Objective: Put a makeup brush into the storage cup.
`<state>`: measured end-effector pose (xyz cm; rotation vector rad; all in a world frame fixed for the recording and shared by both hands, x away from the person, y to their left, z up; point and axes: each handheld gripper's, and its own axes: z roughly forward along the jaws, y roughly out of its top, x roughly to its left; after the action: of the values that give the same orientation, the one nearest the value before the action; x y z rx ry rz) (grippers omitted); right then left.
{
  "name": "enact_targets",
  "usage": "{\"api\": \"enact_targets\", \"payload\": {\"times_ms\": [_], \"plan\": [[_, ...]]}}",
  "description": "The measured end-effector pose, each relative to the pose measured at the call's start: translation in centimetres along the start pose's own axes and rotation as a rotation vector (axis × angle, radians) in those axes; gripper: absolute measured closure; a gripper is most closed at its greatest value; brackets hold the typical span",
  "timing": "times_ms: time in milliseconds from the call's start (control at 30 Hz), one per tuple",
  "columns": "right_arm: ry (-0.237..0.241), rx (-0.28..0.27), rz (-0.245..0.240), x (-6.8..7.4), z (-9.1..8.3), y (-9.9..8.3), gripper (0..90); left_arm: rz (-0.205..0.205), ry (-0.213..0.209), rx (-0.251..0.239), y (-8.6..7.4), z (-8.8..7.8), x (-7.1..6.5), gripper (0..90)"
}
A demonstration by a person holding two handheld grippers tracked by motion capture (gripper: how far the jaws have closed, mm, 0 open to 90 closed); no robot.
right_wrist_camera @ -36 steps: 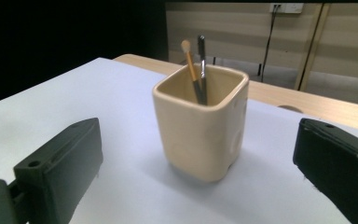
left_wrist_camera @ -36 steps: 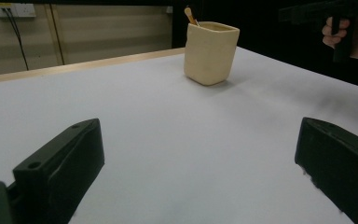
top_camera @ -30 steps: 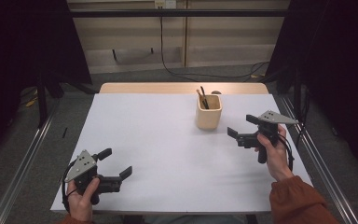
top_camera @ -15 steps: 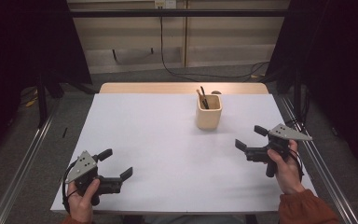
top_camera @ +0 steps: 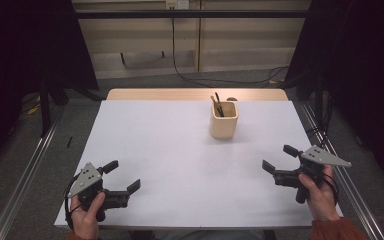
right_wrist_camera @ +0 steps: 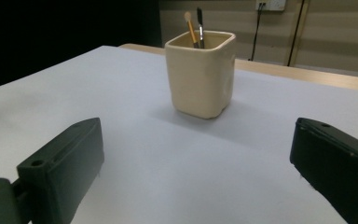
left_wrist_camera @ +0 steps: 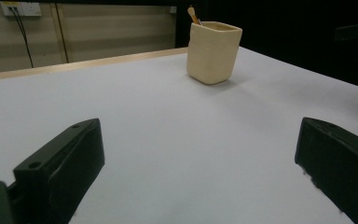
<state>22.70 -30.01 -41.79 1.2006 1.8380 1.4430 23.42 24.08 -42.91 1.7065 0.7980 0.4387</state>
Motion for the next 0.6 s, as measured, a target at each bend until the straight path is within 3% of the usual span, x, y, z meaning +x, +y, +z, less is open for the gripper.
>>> {"api": "enact_targets", "payload": {"times_ms": [367, 600], "plan": [[-0.041, -0.002, 0.038, 0.0, -2.7, -2.4, 1.9, -0.002, 0.014, -0.005, -0.2, -0.4, 0.1, 1.3], [-0.053, -0.013, 0.019, 0.5, -3.7, -3.1, 2.3, 0.000, 0.019, -0.012, -0.2, -0.9, 0.0, 1.2]]}}
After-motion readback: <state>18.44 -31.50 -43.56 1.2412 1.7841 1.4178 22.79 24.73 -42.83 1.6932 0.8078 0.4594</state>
